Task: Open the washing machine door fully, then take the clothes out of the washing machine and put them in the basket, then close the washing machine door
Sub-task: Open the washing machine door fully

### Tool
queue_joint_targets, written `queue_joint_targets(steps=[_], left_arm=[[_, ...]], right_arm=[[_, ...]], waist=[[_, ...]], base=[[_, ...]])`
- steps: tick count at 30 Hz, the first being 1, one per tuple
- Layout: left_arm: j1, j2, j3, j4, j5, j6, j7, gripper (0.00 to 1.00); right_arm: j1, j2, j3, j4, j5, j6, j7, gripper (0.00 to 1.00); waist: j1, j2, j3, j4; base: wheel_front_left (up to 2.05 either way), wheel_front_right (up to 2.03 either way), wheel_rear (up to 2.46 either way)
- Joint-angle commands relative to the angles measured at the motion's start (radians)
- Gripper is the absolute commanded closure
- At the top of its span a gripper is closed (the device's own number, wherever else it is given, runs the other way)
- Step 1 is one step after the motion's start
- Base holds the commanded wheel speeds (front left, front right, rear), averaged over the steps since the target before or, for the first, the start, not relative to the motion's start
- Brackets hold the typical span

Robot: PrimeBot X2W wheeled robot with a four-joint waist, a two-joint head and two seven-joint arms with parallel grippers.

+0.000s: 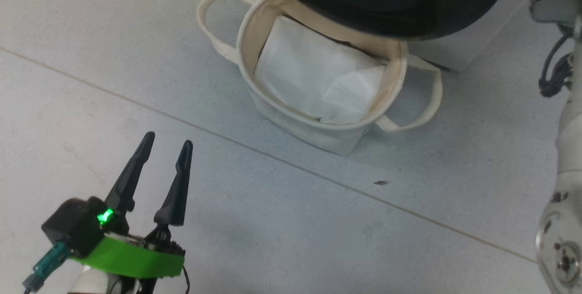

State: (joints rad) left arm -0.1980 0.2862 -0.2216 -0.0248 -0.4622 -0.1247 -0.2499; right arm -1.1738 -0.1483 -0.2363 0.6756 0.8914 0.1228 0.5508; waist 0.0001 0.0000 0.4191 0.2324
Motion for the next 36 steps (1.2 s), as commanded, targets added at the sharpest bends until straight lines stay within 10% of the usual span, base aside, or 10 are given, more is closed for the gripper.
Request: queue_joint_targets(steps=[1,9,15,24,36], left_arm=[[0.012,0.02,0.032,-0.018,0.003,-0.006,-0.012,0.0],[0.057,0.009,0.027,0.025,0.022,-0.006,-0.012,0.0],[0.074,-0.014,0.041,0.057,0.028,-0.006,-0.012,0.0],[0.056,-0.05,0.028,0.094,0.032,-0.006,-0.012,0.0],[0.05,-0.085,-0.005,0.143,0.044,-0.006,-0.012,0.0]], right_arm=[[0.042,0.064,0.047,-0.075,-0.019,0.008,0.06,1.0],[0.346,0.097,0.142,-0.419,-0.003,0.008,0.273,1.0],[0.536,0.098,0.362,-0.558,0.171,0.008,0.18,1.0],[0.5,0.098,0.585,-0.38,0.188,0.008,-0.217,1.0],[0.353,0.098,1.048,-0.173,0.553,0.008,-0.472,1.0]], waist=[[-0.0001,0.0,-0.039,-0.028],[-0.0001,0.0,-0.136,-0.05],[-0.0001,0.0,-0.19,-0.034],[-0.0001,0.0,-0.216,0.059],[-0.0001,0.0,-0.27,0.158]], base=[[0.0,0.0,0.0],[0.0,0.0,0.0],[0.0,0.0,0.0],[0.0,0.0,0.0],[0.0,0.0,0.0]])
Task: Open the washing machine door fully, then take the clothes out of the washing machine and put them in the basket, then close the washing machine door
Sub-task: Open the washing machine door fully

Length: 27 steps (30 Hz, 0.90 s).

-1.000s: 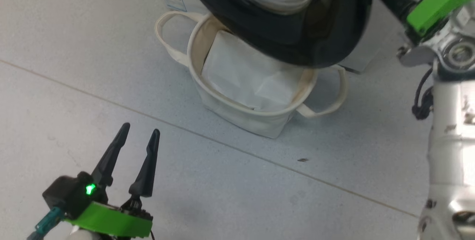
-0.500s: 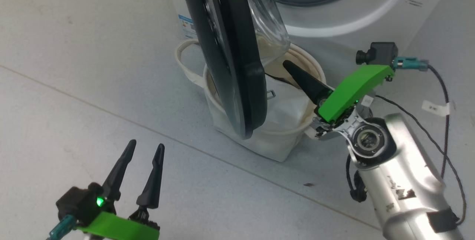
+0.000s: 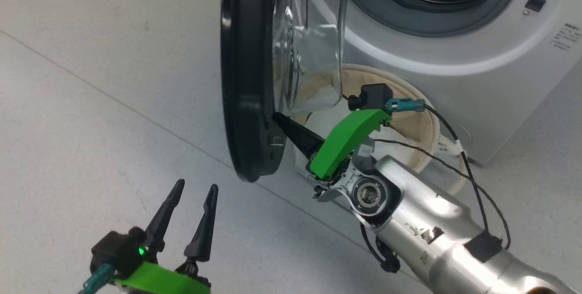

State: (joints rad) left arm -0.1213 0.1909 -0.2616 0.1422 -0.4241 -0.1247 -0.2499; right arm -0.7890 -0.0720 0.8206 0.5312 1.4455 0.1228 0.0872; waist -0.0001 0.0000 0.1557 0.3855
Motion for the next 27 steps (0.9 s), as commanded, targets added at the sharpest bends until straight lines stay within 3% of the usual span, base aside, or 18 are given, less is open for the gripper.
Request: queue_joint_targets(steps=[1,6,11,12,13,14,20,23,27], left_arm=[[-0.025,0.009,0.036,-0.023,0.007,-0.006,-0.012,0.0],[-0.015,0.01,0.056,-0.024,0.016,-0.006,-0.012,0.0],[0.004,0.015,0.088,-0.034,0.028,-0.006,-0.012,0.0],[0.009,0.017,0.096,-0.036,0.03,-0.006,-0.012,0.0],[0.014,0.019,0.104,-0.037,0.033,-0.006,-0.012,0.0],[0.019,0.02,0.113,-0.04,0.036,-0.006,-0.012,0.0],[0.042,0.024,0.154,-0.048,0.044,-0.006,-0.012,0.0],[0.054,0.023,0.175,-0.052,0.052,-0.006,-0.012,0.0],[0.067,0.023,0.188,-0.059,0.061,-0.006,-0.012,0.0]], right_arm=[[-0.043,0.022,0.017,-0.026,0.023,0.008,-0.027,1.0],[-0.086,0.022,0.106,-0.012,0.094,0.008,-0.121,1.0],[-0.083,0.022,0.15,0.045,0.061,0.008,-0.199,1.0],[-0.077,0.021,0.149,0.057,0.051,0.008,-0.218,0.94],[-0.069,0.018,0.149,0.065,0.039,0.008,-0.236,0.13],[-0.061,0.013,0.149,0.072,0.026,0.008,-0.252,0.0],[-0.012,-0.034,0.138,0.041,-0.084,0.008,-0.328,0.0],[0.035,-0.08,0.107,0.028,-0.287,0.008,-0.347,0.0],[0.147,-0.092,-0.034,-0.018,-0.578,0.008,-0.348,0.0]], waist=[[0.0001,0.0,-0.011,0.005],[0.0001,0.0,-0.028,-0.016],[0.0001,0.0,-0.045,-0.057],[0.0001,0.0,-0.048,-0.066],[0.0001,0.0,-0.052,-0.075],[0.0001,0.0,-0.055,-0.084],[0.0001,0.0,-0.07,-0.112],[0.0001,0.0,-0.084,-0.118],[0.0001,0.0,-0.098,-0.124]], base=[[0.0,0.0,0.0],[0.0,0.0,0.0],[0.0,0.0,0.0],[0.0,0.0,0.0],[0.0,0.0,0.0],[0.0,0.0,0.0],[0.0,0.0,0.0],[0.0,0.0,0.0],[0.0,0.0,0.0]])
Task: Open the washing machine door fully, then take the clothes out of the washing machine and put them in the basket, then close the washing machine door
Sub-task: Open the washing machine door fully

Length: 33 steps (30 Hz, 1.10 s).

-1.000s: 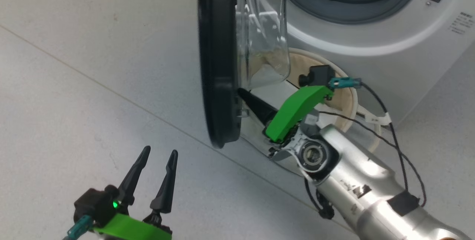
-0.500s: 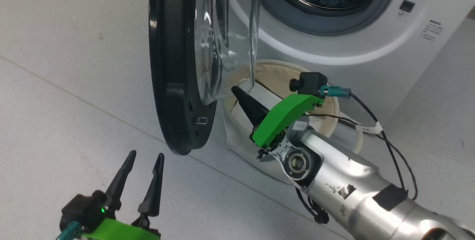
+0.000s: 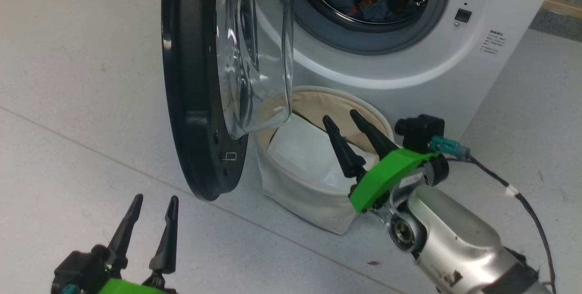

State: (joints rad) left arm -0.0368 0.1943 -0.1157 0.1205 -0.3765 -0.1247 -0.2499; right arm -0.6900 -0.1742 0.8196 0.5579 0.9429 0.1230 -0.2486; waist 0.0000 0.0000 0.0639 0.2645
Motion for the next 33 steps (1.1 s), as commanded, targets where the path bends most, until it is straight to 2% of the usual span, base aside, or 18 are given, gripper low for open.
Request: queue_joint_targets(steps=[1,2,8,12,20,30,31,32,33], left_arm=[[-0.014,0.021,0.046,-0.038,0.015,-0.006,-0.012,0.0],[-0.014,0.021,0.046,-0.038,0.015,-0.006,-0.012,0.0],[-0.001,0.028,0.066,-0.045,0.02,-0.006,-0.012,0.0],[0.004,0.033,0.077,-0.05,0.02,-0.006,-0.012,0.0],[0.011,0.041,0.084,-0.048,0.018,-0.006,-0.012,0.0],[0.018,0.042,0.081,-0.032,0.016,-0.006,-0.012,0.0],[0.018,0.042,0.081,-0.032,0.016,-0.006,-0.012,0.24],[0.019,0.042,0.08,-0.032,0.015,-0.006,-0.012,1.0],[0.02,0.042,0.078,-0.034,0.016,-0.006,-0.012,1.0]], right_arm=[[0.089,0.013,-0.068,-0.066,-0.143,0.008,-0.013,0.0],[0.089,0.013,-0.068,-0.066,-0.143,0.008,-0.013,0.0],[0.344,0.045,-0.231,-0.253,-0.486,0.008,-0.004,0.0],[0.498,0.078,-0.312,-0.4,-0.614,0.008,0.038,0.0],[0.638,0.112,-0.378,-0.572,-0.707,0.008,0.113,0.0],[0.679,0.121,-0.401,-0.638,-0.715,0.008,0.158,0.0],[0.682,0.121,-0.403,-0.641,-0.715,0.008,0.161,0.0],[0.684,0.122,-0.405,-0.643,-0.715,0.008,0.163,0.0],[0.685,0.122,-0.407,-0.646,-0.716,0.008,0.164,0.0]], waist=[[0.0,0.0,-0.009,-0.005],[0.0,0.0,-0.009,-0.005],[0.0,0.0,-0.015,-0.015],[0.0,0.0,-0.016,-0.025],[0.0,0.0,-0.025,-0.043],[0.0,0.0,-0.043,-0.059],[0.0,0.0,-0.043,-0.061],[0.0,0.0,-0.043,-0.062],[0.0,0.0,-0.043,-0.064]], base=[[0.0,0.0,0.0],[0.0,0.0,0.0],[0.0,0.0,0.0],[0.0,0.0,0.0],[0.0,0.0,0.0],[0.0,0.0,0.0],[0.0,0.0,0.0],[0.0,0.0,0.0],[0.0,0.0,0.0]])
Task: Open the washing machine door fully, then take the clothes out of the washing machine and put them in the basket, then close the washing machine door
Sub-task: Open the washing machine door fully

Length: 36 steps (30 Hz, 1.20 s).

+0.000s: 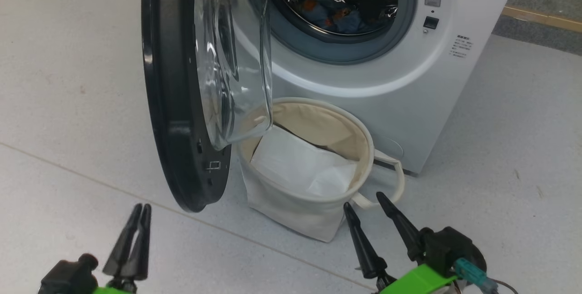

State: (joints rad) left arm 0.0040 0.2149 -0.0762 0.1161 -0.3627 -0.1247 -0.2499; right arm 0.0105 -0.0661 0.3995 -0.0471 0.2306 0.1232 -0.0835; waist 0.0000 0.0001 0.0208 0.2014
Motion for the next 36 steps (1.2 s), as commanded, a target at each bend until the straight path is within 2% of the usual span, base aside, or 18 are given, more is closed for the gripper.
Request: queue_joint_targets(steps=[1,9,13,16,21,28,36], left_arm=[[-0.021,0.02,0.035,-0.036,0.003,-0.006,-0.012,1.0],[-0.084,-0.01,-0.102,-0.187,0.026,-0.006,0.007,1.0],[-0.118,-0.04,-0.13,-0.192,0.02,0.006,0.051,1.0],[-0.159,-0.069,-0.135,-0.144,0.012,0.037,0.098,1.0],[-0.24,-0.086,-0.108,-0.001,-0.003,0.072,0.115,1.0],[-0.293,-0.055,-0.014,0.183,-0.047,0.102,0.07,1.0],[-0.278,0.006,0.104,0.246,-0.116,0.112,0.034,1.0]], right_arm=[[-0.014,0.014,0.011,-0.044,-0.003,0.008,0.0,0.0],[-0.009,0.015,-0.017,-0.052,-0.001,0.008,0.005,0.0],[-0.01,0.015,-0.015,-0.051,0.009,0.008,0.004,0.0],[-0.008,0.016,-0.014,-0.048,0.021,0.008,0.0,0.0],[-0.01,0.016,-0.015,-0.044,0.025,0.008,-0.003,0.0],[-0.018,0.016,-0.015,-0.05,0.025,0.008,-0.009,0.0],[-0.027,0.016,-0.02,-0.052,0.022,0.008,-0.02,0.0]], waist=[[0.0001,-0.0001,0.001,-0.003],[0.0001,-0.0001,0.0,-0.007],[0.0001,-0.0001,-0.004,-0.02],[0.0001,-0.0001,-0.008,-0.043],[0.0001,-0.0001,-0.01,-0.092],[0.0001,-0.0001,0.015,-0.15],[0.0001,-0.0001,0.035,-0.139]], base=[[0.0,0.0,0.0],[0.0,0.0,0.0],[0.0,0.0,0.0],[0.0,0.0,0.0],[0.0,0.0,0.0],[0.0,0.0,0.0],[0.0,0.0,0.0]])
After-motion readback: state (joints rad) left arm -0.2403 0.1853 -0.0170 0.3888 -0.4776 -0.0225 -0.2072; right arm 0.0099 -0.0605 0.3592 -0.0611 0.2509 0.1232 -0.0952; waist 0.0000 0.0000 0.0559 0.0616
